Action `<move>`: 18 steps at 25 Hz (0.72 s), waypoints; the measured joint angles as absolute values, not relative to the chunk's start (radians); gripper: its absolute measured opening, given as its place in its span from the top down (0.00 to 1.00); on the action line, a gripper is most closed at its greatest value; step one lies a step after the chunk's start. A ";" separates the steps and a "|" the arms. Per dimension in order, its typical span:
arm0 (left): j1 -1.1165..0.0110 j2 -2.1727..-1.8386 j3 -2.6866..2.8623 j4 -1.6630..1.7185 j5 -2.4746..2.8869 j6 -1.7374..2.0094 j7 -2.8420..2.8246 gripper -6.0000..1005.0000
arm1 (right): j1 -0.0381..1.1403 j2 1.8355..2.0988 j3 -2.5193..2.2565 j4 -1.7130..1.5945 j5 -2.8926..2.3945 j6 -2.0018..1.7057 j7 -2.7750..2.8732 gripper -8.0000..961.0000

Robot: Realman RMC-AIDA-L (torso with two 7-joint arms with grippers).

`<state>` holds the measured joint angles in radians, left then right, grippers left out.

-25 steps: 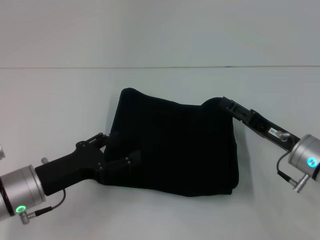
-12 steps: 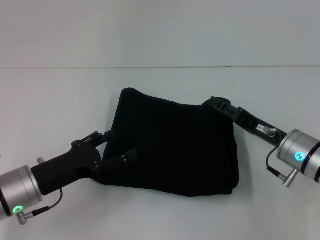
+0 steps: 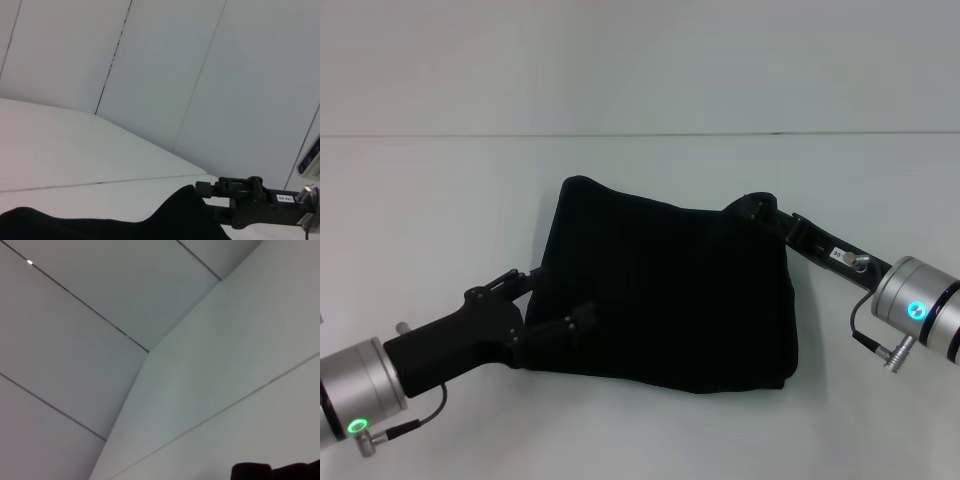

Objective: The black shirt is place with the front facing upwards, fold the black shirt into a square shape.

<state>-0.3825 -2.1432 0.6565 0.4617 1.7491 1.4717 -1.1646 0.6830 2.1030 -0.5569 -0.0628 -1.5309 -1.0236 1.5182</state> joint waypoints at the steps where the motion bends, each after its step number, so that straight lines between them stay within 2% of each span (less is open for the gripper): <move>1: -0.382 -2.144 0.656 0.462 1.751 1.472 -1.165 0.08 | 0.683 2.103 -0.557 -0.063 -1.531 -1.021 1.519 0.23; 12: -0.364 -2.144 0.657 0.462 1.750 1.481 -1.163 0.07 | 0.683 2.103 -0.557 -0.061 -1.527 -1.023 1.528 0.59; 17: -0.360 -2.146 0.657 0.462 1.748 1.481 -1.163 0.07 | 0.679 2.104 -0.557 -0.060 -1.526 -1.027 1.528 0.84; 18: -0.360 -2.146 0.657 0.462 1.748 1.481 -1.163 0.07 | 0.678 2.104 -0.557 -0.060 -1.526 -1.029 1.528 0.85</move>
<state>-0.3596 -2.1465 0.6565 0.4618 1.7479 1.4809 -1.1627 0.6781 2.1042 -0.5568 -0.0600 -1.5264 -1.0287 1.5276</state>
